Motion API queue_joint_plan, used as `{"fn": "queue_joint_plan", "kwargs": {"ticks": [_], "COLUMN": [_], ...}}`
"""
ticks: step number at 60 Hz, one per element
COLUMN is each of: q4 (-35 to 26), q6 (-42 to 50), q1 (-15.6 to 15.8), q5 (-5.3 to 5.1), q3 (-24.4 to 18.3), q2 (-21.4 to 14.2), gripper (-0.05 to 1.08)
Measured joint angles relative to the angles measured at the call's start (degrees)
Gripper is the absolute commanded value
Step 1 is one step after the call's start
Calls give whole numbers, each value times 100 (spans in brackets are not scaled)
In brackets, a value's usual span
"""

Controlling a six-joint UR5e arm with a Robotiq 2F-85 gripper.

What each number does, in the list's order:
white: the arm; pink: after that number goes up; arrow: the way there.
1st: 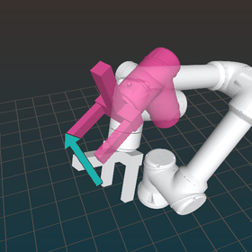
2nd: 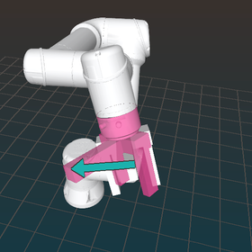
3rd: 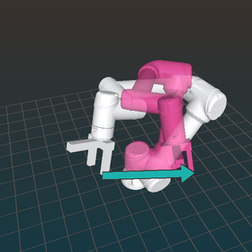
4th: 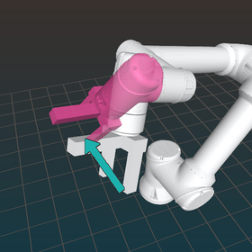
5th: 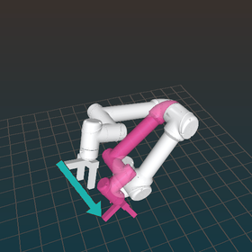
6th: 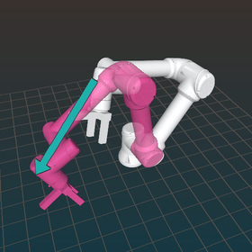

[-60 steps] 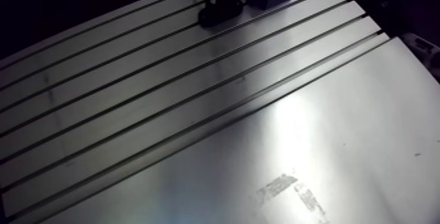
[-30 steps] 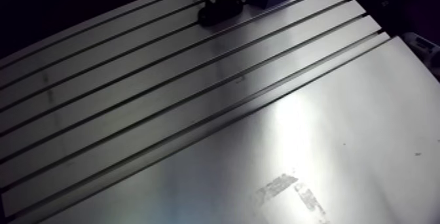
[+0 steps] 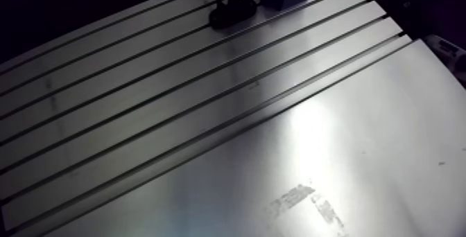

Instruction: Pick up the M10 bolt and insert it into the hole until fully seated.

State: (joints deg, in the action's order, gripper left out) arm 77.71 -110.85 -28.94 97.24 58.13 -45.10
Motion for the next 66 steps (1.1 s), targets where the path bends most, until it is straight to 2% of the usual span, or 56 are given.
{"fn": "queue_joint_plan", "kwargs": {"ticks": [15,34,47,55,66], "q4": [7,101,878,1371,1693], "q6": [-171,-296,-563,-672,-519], "q1": [41,99,183,218,280], "q5": [-48,-170,-286,-327,-351], "q3": [52,60,372,647,937], "q2": [-74,-208,-620,-912,-1272], "gripper": [0,0,1,1,1]}}
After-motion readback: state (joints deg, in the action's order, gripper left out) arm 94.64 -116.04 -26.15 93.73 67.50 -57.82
